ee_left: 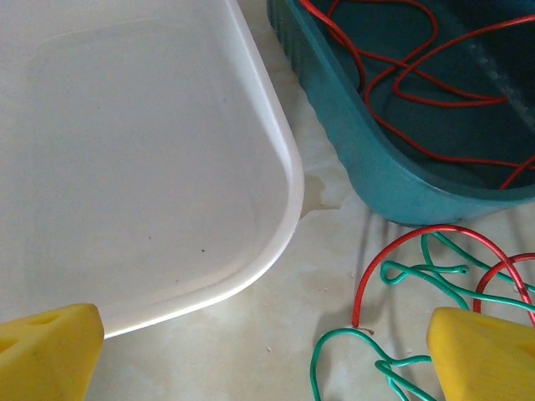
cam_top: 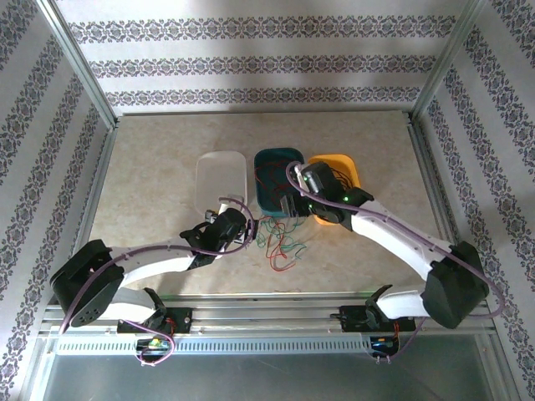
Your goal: Untangle the cables
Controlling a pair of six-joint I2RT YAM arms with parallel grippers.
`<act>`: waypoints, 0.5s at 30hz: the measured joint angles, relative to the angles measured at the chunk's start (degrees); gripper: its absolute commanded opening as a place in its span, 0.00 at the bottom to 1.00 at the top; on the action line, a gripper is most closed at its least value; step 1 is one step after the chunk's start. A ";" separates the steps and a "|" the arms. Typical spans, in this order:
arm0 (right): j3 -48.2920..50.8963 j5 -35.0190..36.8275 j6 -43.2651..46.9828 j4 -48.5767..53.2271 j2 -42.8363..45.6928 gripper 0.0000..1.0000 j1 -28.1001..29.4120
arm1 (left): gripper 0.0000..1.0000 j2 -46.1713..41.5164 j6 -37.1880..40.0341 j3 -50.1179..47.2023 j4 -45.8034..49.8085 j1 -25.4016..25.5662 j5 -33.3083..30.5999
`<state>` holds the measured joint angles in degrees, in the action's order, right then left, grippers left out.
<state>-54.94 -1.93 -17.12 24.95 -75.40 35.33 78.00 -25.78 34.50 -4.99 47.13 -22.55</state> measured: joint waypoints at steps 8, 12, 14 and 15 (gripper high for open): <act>2.56 -8.57 2.84 1.99 2.36 0.55 4.48 | 0.98 3.21 0.00 2.23 0.07 -0.28 0.92; 3.26 -12.26 5.07 5.25 0.61 0.56 10.29 | 0.98 4.15 0.00 3.06 0.35 -0.39 1.14; 3.82 -13.44 5.84 6.91 -0.63 0.56 12.11 | 0.98 4.35 0.00 3.32 0.61 -0.55 1.31; 4.13 -14.03 6.25 7.74 -1.42 0.57 12.68 | 0.98 4.46 0.00 3.43 0.70 -0.68 1.38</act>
<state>-50.81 -15.97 -10.87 32.69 -76.82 48.01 82.46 -25.78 37.93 -4.29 46.46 -21.17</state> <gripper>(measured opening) 0.561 0.978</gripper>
